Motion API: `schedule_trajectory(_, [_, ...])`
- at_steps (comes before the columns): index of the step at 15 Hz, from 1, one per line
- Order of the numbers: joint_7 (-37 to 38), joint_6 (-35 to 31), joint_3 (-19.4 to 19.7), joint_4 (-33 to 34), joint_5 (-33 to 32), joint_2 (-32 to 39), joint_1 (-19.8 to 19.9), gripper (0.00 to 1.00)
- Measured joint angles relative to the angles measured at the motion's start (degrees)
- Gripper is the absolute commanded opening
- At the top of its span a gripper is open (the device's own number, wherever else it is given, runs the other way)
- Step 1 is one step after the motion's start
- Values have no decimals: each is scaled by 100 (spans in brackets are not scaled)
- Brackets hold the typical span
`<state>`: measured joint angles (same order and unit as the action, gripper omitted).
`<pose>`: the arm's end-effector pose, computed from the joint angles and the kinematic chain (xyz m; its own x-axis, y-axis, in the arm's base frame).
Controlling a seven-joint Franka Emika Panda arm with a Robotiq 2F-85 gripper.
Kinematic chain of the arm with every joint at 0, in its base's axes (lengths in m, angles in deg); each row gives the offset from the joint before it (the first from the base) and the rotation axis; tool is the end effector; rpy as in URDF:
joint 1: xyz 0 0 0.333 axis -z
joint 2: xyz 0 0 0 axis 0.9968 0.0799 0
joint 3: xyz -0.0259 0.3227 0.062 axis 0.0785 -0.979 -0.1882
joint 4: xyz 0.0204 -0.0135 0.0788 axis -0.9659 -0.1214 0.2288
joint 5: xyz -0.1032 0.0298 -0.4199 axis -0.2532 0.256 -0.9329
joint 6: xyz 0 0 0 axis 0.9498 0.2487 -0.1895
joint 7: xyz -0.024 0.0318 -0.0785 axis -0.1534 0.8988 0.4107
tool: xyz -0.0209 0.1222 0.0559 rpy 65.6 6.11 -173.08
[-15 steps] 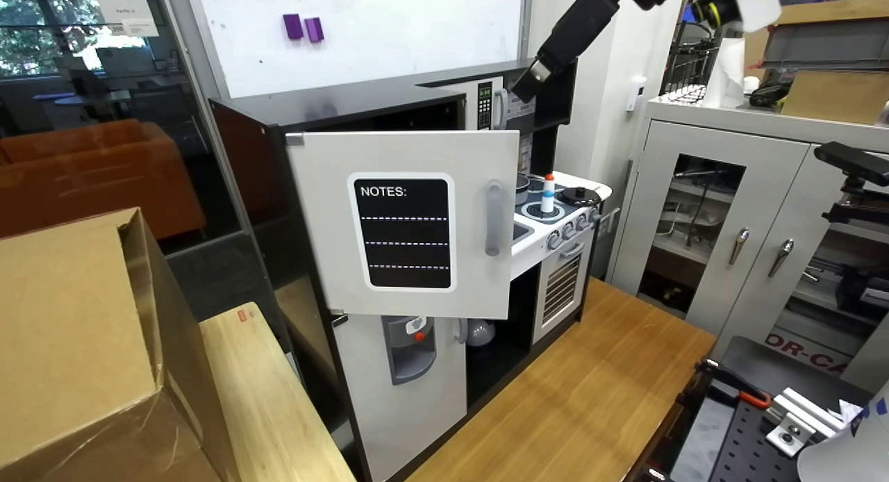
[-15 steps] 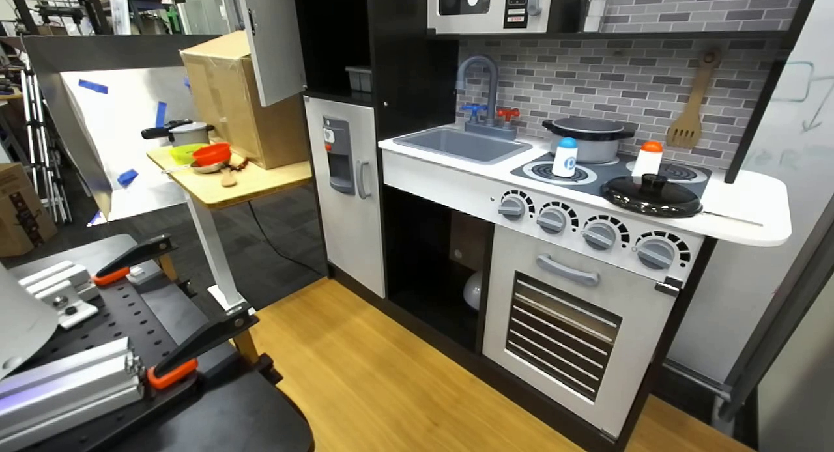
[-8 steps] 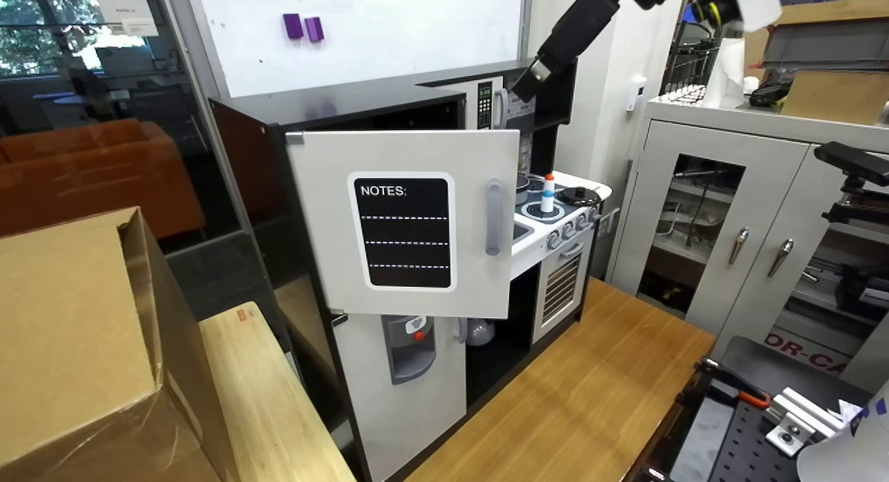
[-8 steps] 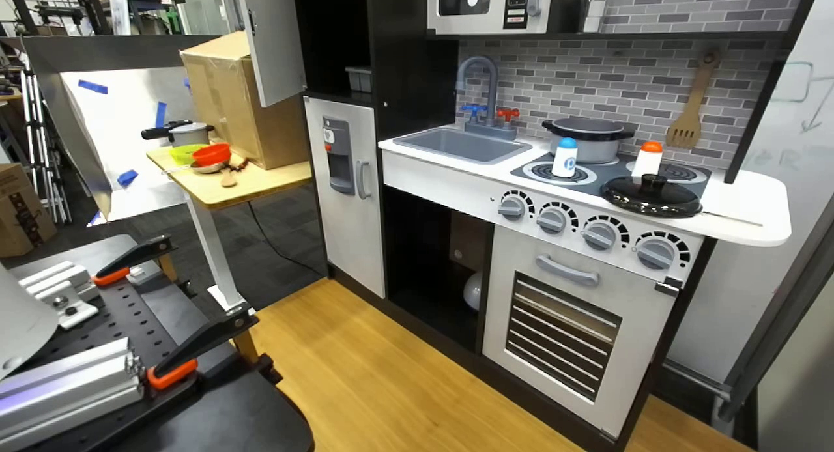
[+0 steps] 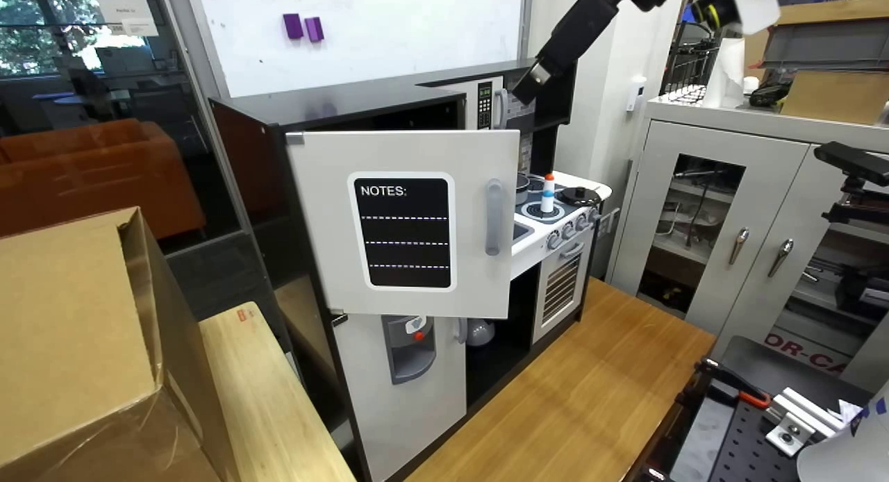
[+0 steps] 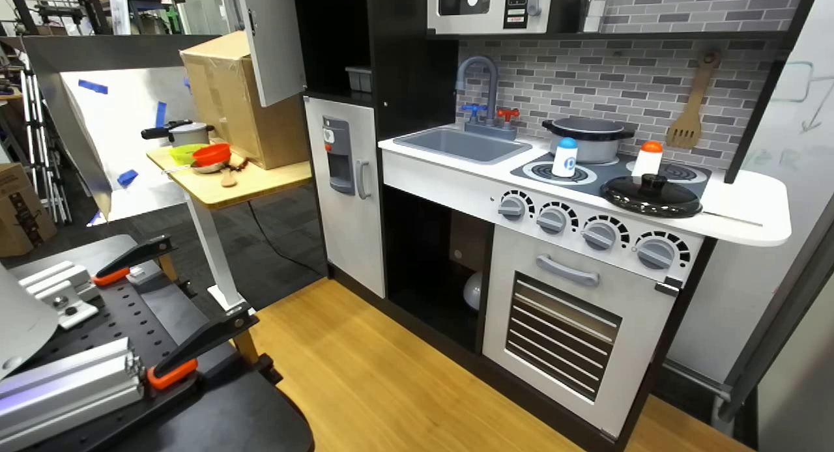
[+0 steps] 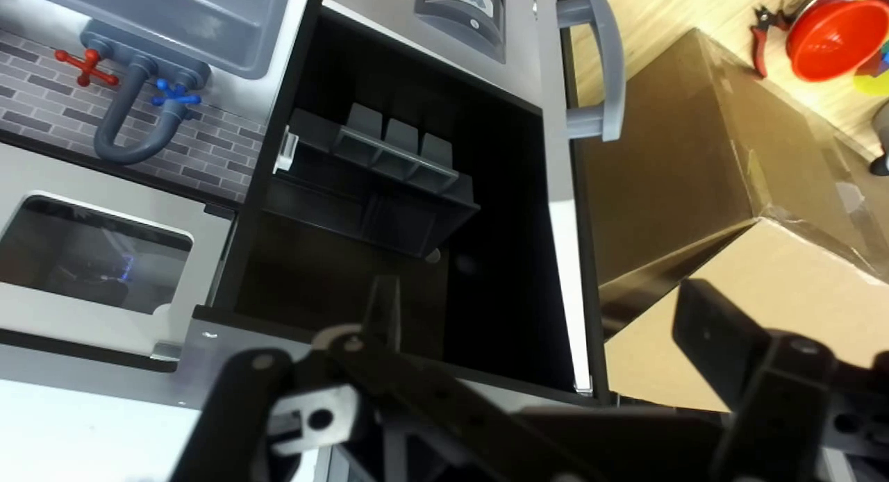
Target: Open the top compartment of the refrigerator
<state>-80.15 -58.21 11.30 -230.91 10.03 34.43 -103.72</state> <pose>0.3880 0.1474 0.5725 0.6658 0.3883 0.6371 0.4393 -0.8942 0.0859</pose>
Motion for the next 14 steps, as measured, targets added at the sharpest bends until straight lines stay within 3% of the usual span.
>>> schedule_trajectory(7, [252,779,-409,-51,-937,-22,875,100])
schedule_trajectory(14, [343,2429,-514,-69,-1046,-385,947,100])
